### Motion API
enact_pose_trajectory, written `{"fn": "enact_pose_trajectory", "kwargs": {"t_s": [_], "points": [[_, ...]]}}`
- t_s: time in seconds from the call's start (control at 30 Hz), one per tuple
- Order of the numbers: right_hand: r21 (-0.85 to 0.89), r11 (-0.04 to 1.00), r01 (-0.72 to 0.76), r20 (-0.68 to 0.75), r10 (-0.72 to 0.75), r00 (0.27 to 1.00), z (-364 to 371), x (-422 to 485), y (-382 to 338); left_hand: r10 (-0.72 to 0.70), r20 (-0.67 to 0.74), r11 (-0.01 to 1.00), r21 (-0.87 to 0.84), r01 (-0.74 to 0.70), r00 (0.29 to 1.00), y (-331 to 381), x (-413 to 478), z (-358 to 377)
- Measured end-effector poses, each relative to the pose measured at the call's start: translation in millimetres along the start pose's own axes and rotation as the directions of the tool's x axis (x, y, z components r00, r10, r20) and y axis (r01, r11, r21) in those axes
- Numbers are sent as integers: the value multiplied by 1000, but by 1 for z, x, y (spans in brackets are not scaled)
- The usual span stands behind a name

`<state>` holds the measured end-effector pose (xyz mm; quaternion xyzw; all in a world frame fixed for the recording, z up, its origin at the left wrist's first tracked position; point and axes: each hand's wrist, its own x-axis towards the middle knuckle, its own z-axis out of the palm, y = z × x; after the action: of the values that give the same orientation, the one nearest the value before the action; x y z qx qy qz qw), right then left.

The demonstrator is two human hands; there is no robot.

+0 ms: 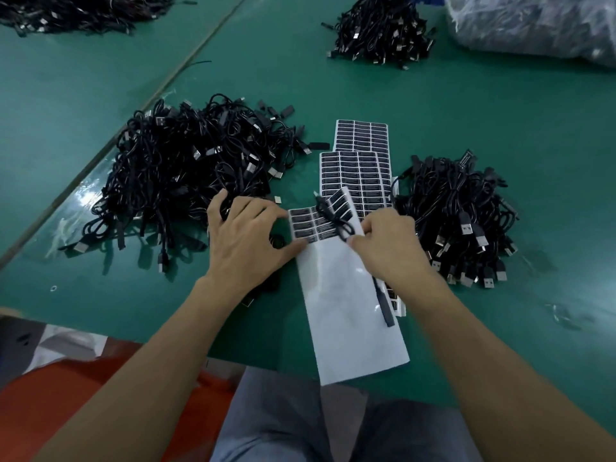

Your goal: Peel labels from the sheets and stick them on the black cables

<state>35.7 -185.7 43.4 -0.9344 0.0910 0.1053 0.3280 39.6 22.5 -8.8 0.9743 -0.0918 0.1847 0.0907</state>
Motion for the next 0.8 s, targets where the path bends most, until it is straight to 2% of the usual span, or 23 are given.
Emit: {"fn": "enact_pose_trajectory", "kwargs": {"t_s": [0.07,0.17,0.3,0.43,0.53,0.6,0.67,0.8], "points": [[-69,998,12,-69,-17,997,-3,-2,4,-1,5,1000,-9,1,1000,-1,0,0],[-140,989,47,-84,-59,995,-6,-11,6,-14,12,999,-42,14,1000,-1,1,-2],[-211,976,60,-28,-67,997,-7,-20,8,-30,30,999,-16,30,999,4,3,-6],[-282,959,17,87,7,996,-4,-20,10,43,29,998,43,-44,999,15,4,-8],[-312,950,9,127,33,991,-1,-18,7,101,161,994,20,-106,982,23,4,-9],[-325,946,14,121,27,992,-1,-17,4,135,200,990,8,-139,970,24,2,-8],[-281,958,51,99,-24,995,-2,-17,3,148,197,989,-7,-149,969,21,1,-6],[25,994,109,36,-110,993,-5,-14,1,175,177,985,-36,-171,969,15,1,-7]]}}
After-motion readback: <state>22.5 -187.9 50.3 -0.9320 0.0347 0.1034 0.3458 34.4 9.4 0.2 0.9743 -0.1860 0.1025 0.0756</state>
